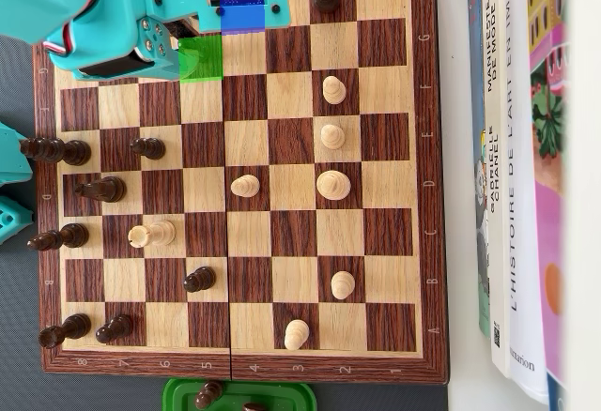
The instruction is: Play chess
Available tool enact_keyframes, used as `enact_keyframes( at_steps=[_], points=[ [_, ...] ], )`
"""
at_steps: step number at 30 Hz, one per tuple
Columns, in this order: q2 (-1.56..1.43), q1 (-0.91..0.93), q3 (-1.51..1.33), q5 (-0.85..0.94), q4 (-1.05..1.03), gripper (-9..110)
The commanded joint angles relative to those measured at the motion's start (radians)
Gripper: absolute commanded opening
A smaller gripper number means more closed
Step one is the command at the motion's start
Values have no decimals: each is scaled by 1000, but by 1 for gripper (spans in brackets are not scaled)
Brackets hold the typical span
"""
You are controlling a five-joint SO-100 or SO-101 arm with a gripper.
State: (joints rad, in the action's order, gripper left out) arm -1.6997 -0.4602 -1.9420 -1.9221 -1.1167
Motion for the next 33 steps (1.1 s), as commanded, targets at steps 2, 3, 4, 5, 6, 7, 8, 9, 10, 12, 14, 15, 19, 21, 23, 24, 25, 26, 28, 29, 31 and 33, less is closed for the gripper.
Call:
enact_keyframes(
  at_steps=[2, 3, 4, 5, 6, 7, 8, 9, 10, 12, 14, 15, 19, 21, 23, 24, 25, 26, 28, 29, 31, 33],
  points=[
    [-14, 8, 14, 3, -3, 4],
    [-14, 8, 17, 3, -3, 4],
    [-15, 8, 18, 3, -2, 4],
    [-17, 8, 26, 3, -3, 4],
    [-17, 8, 40, 3, -5, 4],
    [-17, 9, 52, 5, -6, 4],
    [-20, 14, 66, 5, -6, 4],
    [-31, 20, 72, 6, -6, 4],
    [-49, 23, 75, 8, -6, 4],
    [-101, 29, 69, 17, -8, 4],
    [-152, 57, 61, 34, -35, 4],
    [-173, 67, 60, 34, -57, 4],
    [-247, 124, 61, 52, -135, 4],
    [-281, 160, 64, 84, -155, 4],
    [-314, 196, 67, 115, -169, 4],
    [-330, 216, 69, 130, -175, 4],
    [-345, 238, 69, 144, -184, 4],
    [-362, 261, 69, 160, -195, 4],
    [-394, 308, 69, 189, -218, 4],
    [-410, 334, 69, 206, -229, 4],
    [-442, 385, 69, 241, -249, 4],
    [-469, 442, 69, 278, -262, 4]
  ],
)
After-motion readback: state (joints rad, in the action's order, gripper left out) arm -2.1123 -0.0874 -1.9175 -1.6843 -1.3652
